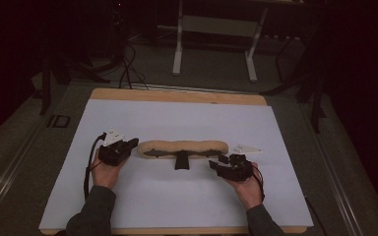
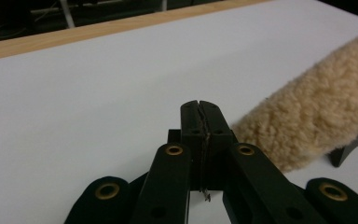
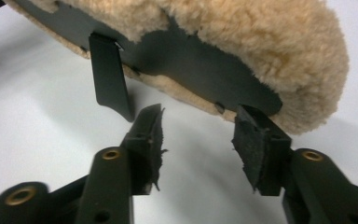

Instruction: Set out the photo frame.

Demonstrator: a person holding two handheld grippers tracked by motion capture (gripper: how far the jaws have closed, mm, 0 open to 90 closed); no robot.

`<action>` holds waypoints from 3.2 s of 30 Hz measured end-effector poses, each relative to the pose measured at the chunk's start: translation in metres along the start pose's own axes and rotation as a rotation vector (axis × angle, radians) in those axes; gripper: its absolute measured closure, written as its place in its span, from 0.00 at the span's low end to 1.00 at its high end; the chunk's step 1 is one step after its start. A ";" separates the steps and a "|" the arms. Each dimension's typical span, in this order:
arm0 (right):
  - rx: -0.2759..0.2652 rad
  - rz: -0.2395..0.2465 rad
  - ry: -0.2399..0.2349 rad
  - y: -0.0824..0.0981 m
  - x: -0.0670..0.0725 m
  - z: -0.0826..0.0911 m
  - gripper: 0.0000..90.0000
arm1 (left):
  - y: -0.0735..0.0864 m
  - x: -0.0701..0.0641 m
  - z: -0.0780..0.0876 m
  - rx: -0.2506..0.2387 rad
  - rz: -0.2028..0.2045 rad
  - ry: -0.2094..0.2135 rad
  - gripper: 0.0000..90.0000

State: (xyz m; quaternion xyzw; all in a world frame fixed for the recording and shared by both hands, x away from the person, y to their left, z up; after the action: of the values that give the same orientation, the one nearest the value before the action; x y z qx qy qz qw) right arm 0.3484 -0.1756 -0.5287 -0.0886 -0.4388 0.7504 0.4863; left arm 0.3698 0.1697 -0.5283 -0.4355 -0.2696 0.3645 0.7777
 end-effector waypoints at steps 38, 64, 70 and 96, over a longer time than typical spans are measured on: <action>-0.003 0.012 0.086 -0.019 0.003 -0.015 1.00 | 0.008 -0.010 0.009 0.012 -0.039 0.035 1.00; 0.000 0.001 0.095 -0.031 0.002 -0.015 1.00 | 0.012 -0.031 0.024 0.023 -0.087 0.053 1.00; 0.009 -0.006 0.095 -0.032 0.003 -0.018 1.00 | 0.012 -0.034 0.026 0.021 -0.091 0.059 1.00; 0.027 0.004 0.109 -0.042 0.010 -0.027 1.00 | 0.014 -0.062 0.036 0.007 -0.139 0.122 1.00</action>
State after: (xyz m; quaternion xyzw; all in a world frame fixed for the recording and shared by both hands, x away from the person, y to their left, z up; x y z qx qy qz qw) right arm 0.3855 -0.1459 -0.5110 -0.1235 -0.4011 0.7513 0.5093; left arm 0.3021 0.1424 -0.5296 -0.4344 -0.2501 0.2832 0.8176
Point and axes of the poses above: each handheld gripper's, and its own axes: z roughly backward along the jaws, y roughly out of its underside, x roughly to its left, the point moved 5 cm from there along -z, roughly forward along the jaws, and after that the axes turned 10 degrees about -z, right-handed, at the moved point
